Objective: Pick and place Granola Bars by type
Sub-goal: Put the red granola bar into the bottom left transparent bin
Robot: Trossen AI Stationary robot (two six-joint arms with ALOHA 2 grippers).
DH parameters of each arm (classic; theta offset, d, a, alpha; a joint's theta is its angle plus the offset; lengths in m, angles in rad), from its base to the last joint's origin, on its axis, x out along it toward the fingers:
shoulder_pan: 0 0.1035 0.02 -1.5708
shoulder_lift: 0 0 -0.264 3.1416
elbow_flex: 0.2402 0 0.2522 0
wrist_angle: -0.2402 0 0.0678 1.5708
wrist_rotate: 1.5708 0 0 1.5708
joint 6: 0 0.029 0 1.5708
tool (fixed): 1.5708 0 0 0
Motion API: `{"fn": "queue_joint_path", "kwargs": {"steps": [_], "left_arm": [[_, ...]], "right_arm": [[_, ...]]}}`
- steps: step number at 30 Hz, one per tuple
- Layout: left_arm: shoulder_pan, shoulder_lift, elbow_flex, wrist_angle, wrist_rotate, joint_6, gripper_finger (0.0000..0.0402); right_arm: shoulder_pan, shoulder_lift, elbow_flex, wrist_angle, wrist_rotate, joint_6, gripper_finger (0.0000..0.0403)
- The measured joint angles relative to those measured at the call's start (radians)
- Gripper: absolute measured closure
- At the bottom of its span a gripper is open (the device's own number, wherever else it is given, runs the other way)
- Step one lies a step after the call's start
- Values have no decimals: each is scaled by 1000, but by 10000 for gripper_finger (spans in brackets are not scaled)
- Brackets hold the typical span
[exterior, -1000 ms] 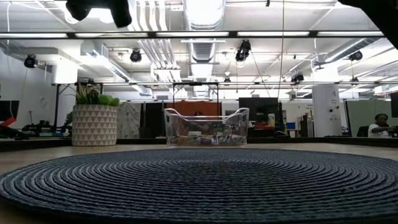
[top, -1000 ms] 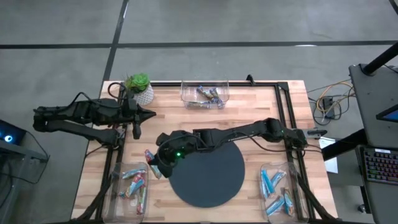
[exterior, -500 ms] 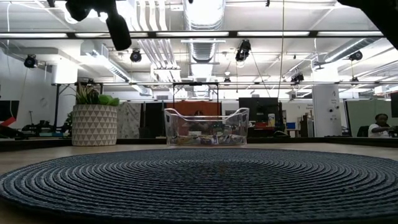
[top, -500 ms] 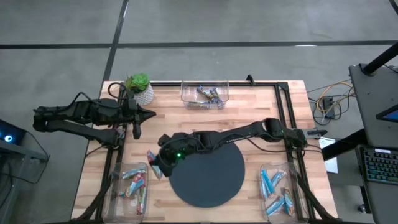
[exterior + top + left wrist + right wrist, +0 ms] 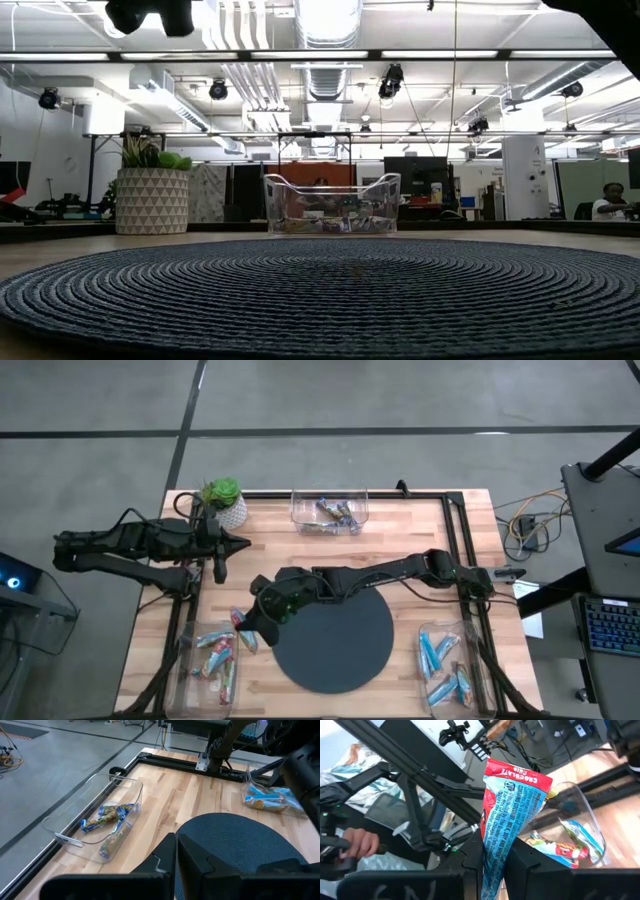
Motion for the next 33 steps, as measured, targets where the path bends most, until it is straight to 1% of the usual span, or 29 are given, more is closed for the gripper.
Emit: {"fn": "queue_joint_path", "kwargs": {"steps": [9,17,20,24,26,28,31,33], "left_arm": [[0,0,0,0,0,16,402],[0,0,0,-6,15,15,402],[0,-1,0,-36,67,14,402],[0,-1,0,-105,72,0,402],[0,-4,0,-128,51,0,402],[0,-6,0,-138,4,0,402],[0,-5,0,-142,-70,0,402],[0,-5,0,-142,-102,0,402]], "right_arm": [[0,0,28,-9,-7,-57,360],[0,0,25,-83,-7,-61,360],[0,0,25,-82,-6,-61,360],[1,0,25,-81,-4,-65,360],[1,0,25,-81,2,-75,360],[2,0,20,-78,19,-84,360],[4,0,2,-78,71,-81,360],[3,0,-9,-79,98,-66,360]]}}
